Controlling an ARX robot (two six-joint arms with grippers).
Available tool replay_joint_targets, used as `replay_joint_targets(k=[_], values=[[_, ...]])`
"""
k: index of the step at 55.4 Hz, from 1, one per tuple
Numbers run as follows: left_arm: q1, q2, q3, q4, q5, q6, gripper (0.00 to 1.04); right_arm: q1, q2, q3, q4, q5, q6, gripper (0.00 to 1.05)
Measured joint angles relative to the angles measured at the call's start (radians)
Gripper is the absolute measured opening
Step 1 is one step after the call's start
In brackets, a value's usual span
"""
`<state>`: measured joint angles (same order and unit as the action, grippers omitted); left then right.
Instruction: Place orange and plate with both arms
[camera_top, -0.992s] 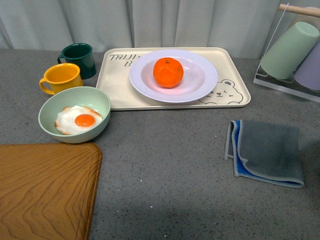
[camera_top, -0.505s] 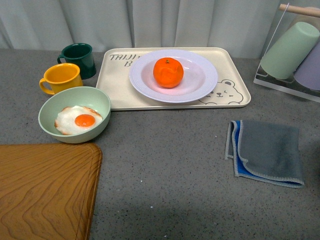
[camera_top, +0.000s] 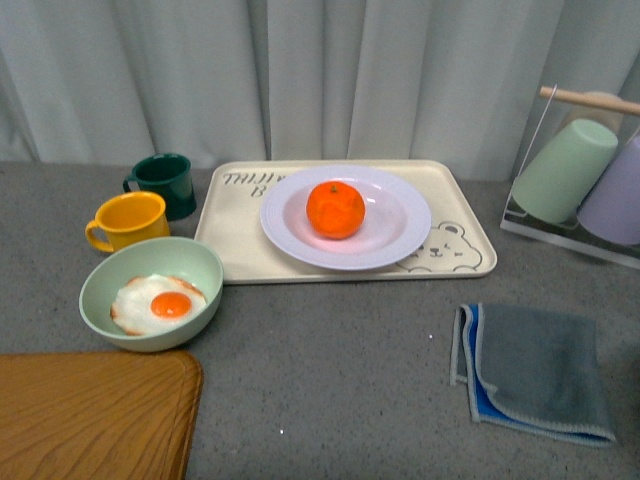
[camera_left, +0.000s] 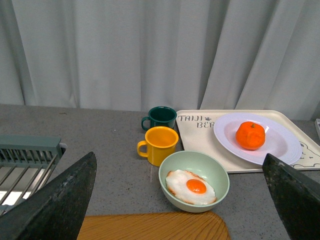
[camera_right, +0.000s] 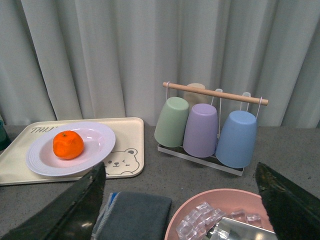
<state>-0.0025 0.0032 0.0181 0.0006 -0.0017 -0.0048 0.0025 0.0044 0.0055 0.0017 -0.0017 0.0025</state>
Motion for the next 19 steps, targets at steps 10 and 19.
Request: replay_joint_targets(k=[10,19], values=[[0.000,0.000,0.000,0.000,0.000,0.000,0.98,0.000,0.000,0.000,0.000,0.000,0.000,0.95],[0.000,0.000,0.000,0.000,0.000,0.000,0.98,0.000,0.000,0.000,0.000,0.000,0.000,0.95]])
